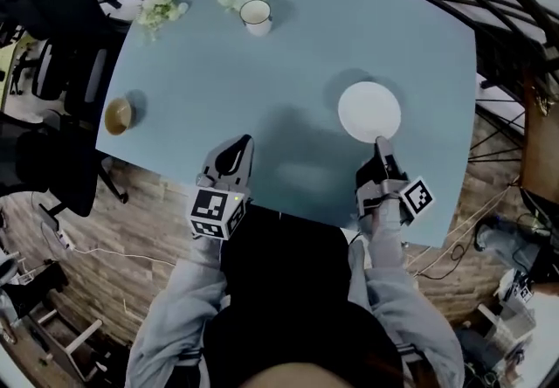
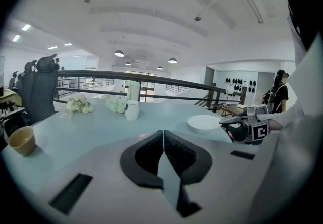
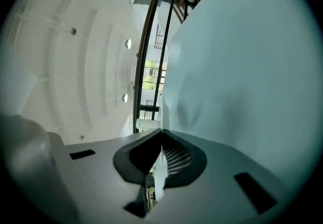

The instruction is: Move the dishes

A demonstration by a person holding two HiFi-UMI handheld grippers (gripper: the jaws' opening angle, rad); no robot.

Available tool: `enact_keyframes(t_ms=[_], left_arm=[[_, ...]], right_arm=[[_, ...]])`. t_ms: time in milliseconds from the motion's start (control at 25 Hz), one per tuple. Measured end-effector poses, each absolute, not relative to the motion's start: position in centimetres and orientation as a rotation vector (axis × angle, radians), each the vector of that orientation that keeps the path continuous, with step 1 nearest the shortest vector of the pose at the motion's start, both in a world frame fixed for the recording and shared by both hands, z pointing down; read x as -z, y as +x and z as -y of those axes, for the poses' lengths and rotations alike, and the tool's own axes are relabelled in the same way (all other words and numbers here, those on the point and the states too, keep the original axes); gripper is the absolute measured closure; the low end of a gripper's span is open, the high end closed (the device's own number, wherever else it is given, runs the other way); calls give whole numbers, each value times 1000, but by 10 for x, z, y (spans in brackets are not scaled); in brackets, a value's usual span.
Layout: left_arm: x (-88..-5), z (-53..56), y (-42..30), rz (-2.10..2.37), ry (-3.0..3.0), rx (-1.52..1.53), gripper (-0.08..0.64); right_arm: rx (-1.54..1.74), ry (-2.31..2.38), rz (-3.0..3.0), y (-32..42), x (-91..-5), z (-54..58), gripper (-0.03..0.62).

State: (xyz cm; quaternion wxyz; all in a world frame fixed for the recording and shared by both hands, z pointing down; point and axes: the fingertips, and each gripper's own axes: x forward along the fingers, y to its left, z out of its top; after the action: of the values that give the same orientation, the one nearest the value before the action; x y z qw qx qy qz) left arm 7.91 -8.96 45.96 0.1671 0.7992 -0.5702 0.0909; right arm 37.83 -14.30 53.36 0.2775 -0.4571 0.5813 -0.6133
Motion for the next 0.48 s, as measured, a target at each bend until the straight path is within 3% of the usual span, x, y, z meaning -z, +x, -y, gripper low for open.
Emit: enact_keyframes(t_ms=[480], left_arm=[[-461,51,-54,1874,2042,-204,543]], right_arm=[[1807,-1040,-1780,219,-526,159,574]])
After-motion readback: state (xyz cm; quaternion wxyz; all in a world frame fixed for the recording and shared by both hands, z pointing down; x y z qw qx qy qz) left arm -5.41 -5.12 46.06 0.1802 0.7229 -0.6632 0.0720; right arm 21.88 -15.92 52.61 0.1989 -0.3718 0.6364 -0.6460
